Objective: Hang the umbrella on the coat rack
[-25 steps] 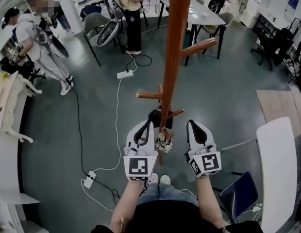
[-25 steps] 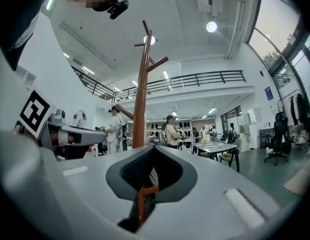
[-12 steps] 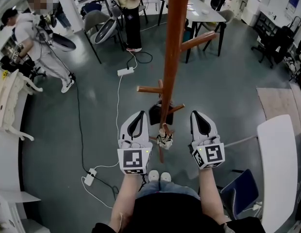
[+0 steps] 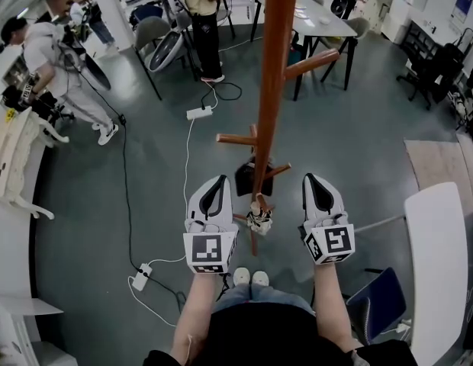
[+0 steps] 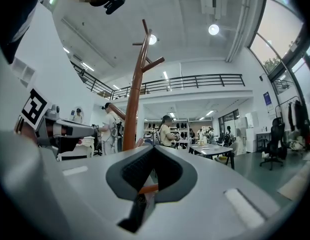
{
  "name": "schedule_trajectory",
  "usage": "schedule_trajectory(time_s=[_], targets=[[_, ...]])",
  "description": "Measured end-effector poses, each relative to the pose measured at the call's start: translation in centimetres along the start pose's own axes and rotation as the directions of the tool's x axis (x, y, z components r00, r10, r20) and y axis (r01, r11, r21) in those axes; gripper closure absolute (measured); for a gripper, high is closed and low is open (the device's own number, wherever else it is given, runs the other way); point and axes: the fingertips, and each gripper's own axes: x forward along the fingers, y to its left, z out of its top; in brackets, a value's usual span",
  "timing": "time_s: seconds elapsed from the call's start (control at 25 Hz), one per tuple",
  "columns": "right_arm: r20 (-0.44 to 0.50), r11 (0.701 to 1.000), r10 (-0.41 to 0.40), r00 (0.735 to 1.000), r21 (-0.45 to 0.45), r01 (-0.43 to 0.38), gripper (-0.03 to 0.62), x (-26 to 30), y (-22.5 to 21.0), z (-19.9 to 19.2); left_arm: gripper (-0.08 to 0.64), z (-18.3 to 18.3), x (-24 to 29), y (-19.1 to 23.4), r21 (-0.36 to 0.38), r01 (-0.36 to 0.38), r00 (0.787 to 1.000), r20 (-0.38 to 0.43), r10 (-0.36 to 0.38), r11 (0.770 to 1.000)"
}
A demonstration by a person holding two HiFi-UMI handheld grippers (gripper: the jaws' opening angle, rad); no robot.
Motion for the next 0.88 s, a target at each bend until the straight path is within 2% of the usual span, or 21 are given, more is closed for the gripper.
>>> schedule_trajectory(time_s=[0.88], targets=[[-0.011,1.000,-0.012,1.000,0.006,0.012,0.581,-0.04,-0.20,-0.21,0.554,-0.63,-0.28,0.51,-0.008,-0.005,1.000,-0.015,0.005,1.000]])
